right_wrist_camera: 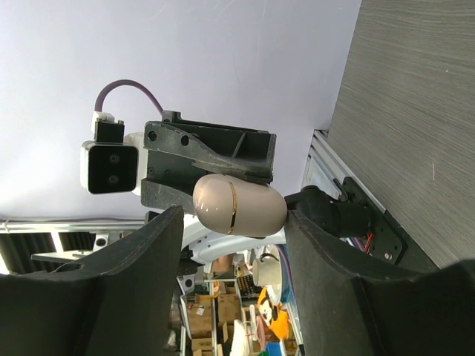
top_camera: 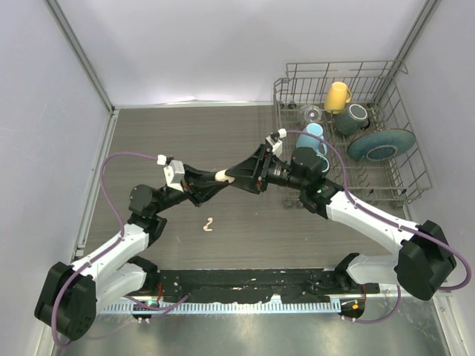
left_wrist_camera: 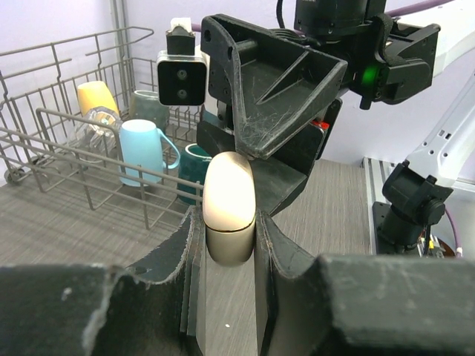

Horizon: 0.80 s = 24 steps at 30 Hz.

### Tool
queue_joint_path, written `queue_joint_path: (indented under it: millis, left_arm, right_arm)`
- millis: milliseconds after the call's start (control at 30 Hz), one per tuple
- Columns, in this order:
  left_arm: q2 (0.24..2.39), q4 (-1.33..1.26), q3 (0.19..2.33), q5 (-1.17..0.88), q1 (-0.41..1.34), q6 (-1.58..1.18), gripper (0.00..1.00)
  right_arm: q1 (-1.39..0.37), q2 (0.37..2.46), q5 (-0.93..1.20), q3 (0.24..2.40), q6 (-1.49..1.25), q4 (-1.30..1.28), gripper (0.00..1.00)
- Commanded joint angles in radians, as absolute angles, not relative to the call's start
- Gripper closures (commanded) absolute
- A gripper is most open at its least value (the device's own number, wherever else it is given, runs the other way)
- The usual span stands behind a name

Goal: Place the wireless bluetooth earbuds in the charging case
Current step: Pick up the charging case at the center of the board.

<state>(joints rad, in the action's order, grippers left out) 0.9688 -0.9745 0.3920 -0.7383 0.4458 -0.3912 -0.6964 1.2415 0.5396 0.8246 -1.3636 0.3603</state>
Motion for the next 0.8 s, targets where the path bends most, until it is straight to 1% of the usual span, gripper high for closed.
queue_joint_path:
  millis: [0, 367, 500, 633, 700, 767]
  left_arm:
    - [0.982, -0.999, 0.408, -0.752, 0.443, -0.362, 1.0]
    - [0.976, -1.016, 0.397, -0.805, 0.445, -0.356, 1.0]
    - [0.957, -0.986, 0.39, -0.796, 0.445, -0.33, 1.0]
    - [0.945, -0.959, 0.385, -0.772, 0.445, -0.307, 1.0]
    - [0.943, -0.95, 0.383, -0.755, 0.445, -0.298, 1.0]
    - [0.943, -0.945, 0.383, -0.744, 0.445, -0.295, 1.0]
  right_arm:
    - [-0.695, 1.249, 0.572, 0.828, -1.387, 0.405, 0.37]
    - [-0.696, 1.278, 0.569, 0.815, -1.433, 0.454, 0.36]
    - [-0.698, 1.278, 0.561, 0.81, -1.447, 0.466, 0.39]
    - [-0.703, 1.267, 0.554, 0.798, -1.459, 0.474, 0.48]
    - [-0.706, 1.259, 0.552, 0.793, -1.459, 0.471, 0.5]
    - [-0.707, 1.252, 0.549, 0.79, -1.456, 0.471, 0.62]
